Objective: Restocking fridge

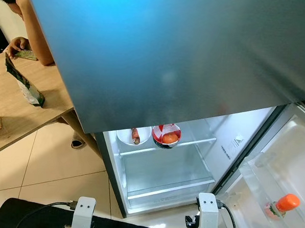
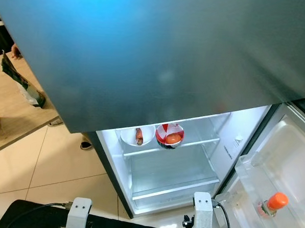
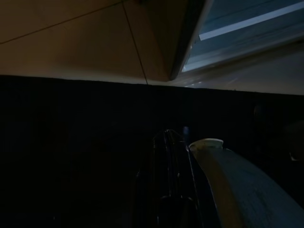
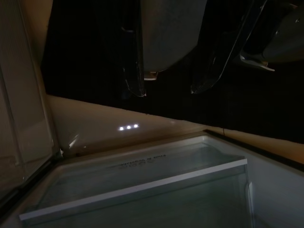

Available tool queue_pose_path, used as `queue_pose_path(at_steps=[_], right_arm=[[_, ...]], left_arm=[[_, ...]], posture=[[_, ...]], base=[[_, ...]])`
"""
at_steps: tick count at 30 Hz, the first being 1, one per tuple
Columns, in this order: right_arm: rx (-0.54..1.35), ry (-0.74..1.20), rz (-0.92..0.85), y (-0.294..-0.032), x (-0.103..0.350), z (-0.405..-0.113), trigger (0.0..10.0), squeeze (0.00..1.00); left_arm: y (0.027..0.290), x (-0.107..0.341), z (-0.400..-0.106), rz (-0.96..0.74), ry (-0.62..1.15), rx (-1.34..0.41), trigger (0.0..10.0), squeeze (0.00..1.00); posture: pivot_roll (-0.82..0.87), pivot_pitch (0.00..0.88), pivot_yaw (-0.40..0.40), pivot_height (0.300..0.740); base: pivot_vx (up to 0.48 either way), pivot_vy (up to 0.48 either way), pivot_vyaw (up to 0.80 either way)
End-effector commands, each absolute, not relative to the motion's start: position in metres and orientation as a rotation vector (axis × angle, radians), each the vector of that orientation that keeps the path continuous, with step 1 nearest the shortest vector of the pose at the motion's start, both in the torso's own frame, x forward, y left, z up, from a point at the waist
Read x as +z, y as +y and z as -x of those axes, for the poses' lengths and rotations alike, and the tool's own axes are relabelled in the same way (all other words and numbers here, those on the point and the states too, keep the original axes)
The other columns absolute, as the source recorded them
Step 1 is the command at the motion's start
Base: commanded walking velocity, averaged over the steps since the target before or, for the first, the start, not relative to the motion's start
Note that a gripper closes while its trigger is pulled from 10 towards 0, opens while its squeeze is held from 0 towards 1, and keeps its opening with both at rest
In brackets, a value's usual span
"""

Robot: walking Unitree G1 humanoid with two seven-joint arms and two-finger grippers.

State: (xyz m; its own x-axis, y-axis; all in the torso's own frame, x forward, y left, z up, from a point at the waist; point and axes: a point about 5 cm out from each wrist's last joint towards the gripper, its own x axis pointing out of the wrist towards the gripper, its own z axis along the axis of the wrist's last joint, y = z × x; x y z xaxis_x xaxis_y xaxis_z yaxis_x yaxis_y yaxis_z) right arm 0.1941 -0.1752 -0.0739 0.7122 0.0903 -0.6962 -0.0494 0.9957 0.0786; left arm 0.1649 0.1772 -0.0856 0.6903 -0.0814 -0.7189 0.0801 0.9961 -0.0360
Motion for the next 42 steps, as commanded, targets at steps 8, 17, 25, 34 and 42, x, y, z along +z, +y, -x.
queue_pose_path(at_steps=[8,17,25,34,42], right_arm=[[0.076,0.789,-0.062,-0.1734,-0.0756,-0.1919,10.0,0.0],[0.077,0.788,-0.061,-0.1736,-0.0754,-0.1922,10.0,0.0],[0.079,0.789,-0.059,-0.174,-0.0755,-0.1918,10.0,0.0],[0.083,0.793,-0.053,-0.1752,-0.0755,-0.192,10.0,0.0],[0.092,0.788,-0.045,-0.1749,-0.0749,-0.1927,10.0,0.0]], left_arm=[[0.1836,-0.087,-0.1599,-0.01,0.816,-0.082,10.0,0.0],[0.1811,-0.0884,-0.1595,-0.012,0.837,-0.081,10.0,0.0],[0.1805,-0.0887,-0.1596,-0.013,0.842,-0.079,10.0,0.0],[0.1803,-0.0891,-0.1586,-0.015,0.843,-0.079,10.0,0.0],[0.1818,-0.0894,-0.1575,-0.022,0.847,-0.083,10.0,0.0]], posture=[[-0.13,0.1,0.009,0.725],[-0.13,0.1,0.008,0.725],[-0.14,0.104,0.005,0.725],[-0.14,0.102,0.002,0.725],[-0.14,0.101,0.0,0.725]], base=[[-0.338,0.0,0.0],[-0.339,0.0,0.0],[-0.34,0.0,0.0],[-0.341,0.0,0.0],[-0.288,0.0,0.0]])
